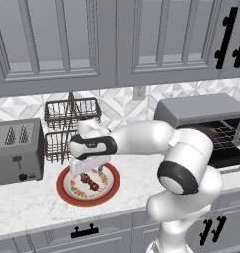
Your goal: Pick up the kebab skewer and baguette bread, and place them inside the toaster oven. Close the toaster oven door and start by setting the timer.
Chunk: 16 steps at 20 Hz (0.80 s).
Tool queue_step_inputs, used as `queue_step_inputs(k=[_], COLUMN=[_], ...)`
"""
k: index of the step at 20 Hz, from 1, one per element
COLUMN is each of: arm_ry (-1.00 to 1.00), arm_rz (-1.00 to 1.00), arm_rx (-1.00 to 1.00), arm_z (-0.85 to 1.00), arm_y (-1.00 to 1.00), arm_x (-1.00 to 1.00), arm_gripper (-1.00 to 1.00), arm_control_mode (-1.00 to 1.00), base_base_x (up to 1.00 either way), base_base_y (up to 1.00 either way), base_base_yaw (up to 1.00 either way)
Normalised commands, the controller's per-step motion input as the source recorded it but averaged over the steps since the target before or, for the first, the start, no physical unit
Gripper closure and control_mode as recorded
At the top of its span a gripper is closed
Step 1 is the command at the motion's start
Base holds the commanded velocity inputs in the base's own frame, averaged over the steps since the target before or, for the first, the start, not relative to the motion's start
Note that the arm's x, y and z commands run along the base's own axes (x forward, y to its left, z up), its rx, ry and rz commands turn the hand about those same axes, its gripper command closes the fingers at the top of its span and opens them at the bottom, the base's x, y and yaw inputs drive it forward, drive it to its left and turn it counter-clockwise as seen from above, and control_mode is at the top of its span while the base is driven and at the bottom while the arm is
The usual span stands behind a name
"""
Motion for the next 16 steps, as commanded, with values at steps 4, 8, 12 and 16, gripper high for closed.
queue_step_inputs(k=[4,8,12,16], arm_ry=[0.01,0.0,0.0,0.0], arm_rz=[0.0,0.0,0.0,0.0], arm_rx=[-0.03,-0.03,-0.01,0.0], arm_z=[-0.29,-0.26,-0.27,-0.2], arm_y=[0.21,0.12,0.02,0.0], arm_x=[0.1,0.0,0.02,0.07], arm_gripper=[-1.0,-1.0,-1.0,-1.0], arm_control_mode=[-1.0,-1.0,-1.0,-1.0], base_base_x=[0.0,0.0,0.0,0.0], base_base_y=[0.0,0.0,0.0,0.0], base_base_yaw=[0.0,0.0,0.0,0.0])
